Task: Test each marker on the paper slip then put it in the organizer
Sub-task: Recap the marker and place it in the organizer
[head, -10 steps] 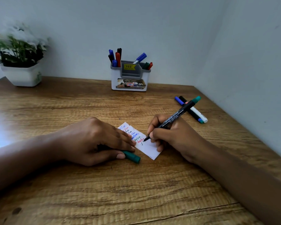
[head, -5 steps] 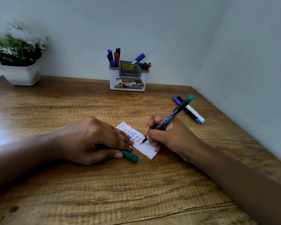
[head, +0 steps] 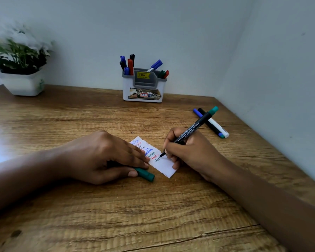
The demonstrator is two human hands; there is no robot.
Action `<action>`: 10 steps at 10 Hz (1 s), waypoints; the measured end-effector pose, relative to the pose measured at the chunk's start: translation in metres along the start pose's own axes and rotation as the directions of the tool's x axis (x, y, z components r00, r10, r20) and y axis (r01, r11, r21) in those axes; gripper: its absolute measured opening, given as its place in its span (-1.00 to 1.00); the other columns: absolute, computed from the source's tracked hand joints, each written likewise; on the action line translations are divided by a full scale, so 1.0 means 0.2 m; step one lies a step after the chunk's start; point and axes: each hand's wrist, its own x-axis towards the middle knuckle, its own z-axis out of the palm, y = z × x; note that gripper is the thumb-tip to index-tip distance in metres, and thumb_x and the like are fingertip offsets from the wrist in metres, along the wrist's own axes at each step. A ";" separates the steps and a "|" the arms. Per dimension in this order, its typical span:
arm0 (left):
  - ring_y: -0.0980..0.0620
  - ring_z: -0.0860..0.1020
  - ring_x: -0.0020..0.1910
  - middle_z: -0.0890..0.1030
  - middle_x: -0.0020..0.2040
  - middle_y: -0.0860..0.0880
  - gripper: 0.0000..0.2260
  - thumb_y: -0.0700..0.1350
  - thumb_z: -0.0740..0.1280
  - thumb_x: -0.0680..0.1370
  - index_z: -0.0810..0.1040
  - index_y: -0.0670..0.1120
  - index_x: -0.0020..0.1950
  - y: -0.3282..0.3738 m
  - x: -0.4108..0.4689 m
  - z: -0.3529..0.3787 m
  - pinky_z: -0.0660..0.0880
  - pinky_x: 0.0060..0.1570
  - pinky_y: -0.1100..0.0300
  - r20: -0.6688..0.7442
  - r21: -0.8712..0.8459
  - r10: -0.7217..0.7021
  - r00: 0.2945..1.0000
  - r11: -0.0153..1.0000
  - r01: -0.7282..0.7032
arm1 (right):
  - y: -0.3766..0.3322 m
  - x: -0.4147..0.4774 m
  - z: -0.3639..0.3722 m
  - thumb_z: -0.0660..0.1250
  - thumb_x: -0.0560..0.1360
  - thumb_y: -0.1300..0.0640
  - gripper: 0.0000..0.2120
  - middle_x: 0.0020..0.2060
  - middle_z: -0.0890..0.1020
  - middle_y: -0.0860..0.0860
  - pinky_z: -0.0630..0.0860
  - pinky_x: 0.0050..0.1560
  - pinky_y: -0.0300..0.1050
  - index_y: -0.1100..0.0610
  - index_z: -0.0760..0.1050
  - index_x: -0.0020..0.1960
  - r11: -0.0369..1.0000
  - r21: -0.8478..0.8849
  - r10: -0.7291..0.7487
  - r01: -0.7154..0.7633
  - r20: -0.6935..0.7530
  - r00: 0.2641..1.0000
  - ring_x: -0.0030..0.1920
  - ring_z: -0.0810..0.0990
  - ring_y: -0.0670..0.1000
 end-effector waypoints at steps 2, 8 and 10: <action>0.20 0.54 0.24 0.64 0.18 0.08 -0.74 -0.06 0.33 0.57 0.62 -0.08 0.22 0.00 0.00 0.00 0.56 0.13 0.13 -0.001 -0.010 -0.002 1.000 1.000 0.002 | 0.00 0.00 0.00 0.33 0.41 0.28 -0.93 -0.46 0.54 0.04 0.53 -0.41 -0.14 0.21 0.51 -0.26 1.000 -0.001 0.003 -0.003 -0.003 1.000 -0.45 0.51 -0.08; 0.20 0.55 0.23 0.64 0.16 0.08 -0.74 -0.05 0.30 0.58 0.63 -0.08 0.21 0.00 0.00 0.00 0.56 0.11 0.14 -0.009 0.000 0.001 1.000 1.000 -0.001 | -0.02 0.00 0.01 0.30 0.43 0.25 -0.88 -0.46 0.52 0.02 0.55 -0.41 -0.15 0.16 0.47 -0.29 1.000 -0.006 0.030 -0.031 -0.056 0.998 -0.46 0.50 -0.10; 0.21 0.54 0.23 0.64 0.17 0.09 -0.74 -0.05 0.31 0.57 0.63 -0.08 0.21 0.00 0.00 0.00 0.56 0.12 0.14 -0.006 0.002 -0.003 1.000 1.000 0.003 | -0.02 0.00 0.01 0.30 0.43 0.25 -0.83 -0.45 0.51 0.07 0.53 -0.44 -0.17 0.13 0.45 -0.33 0.999 -0.009 0.037 -0.037 -0.067 0.997 -0.48 0.49 -0.10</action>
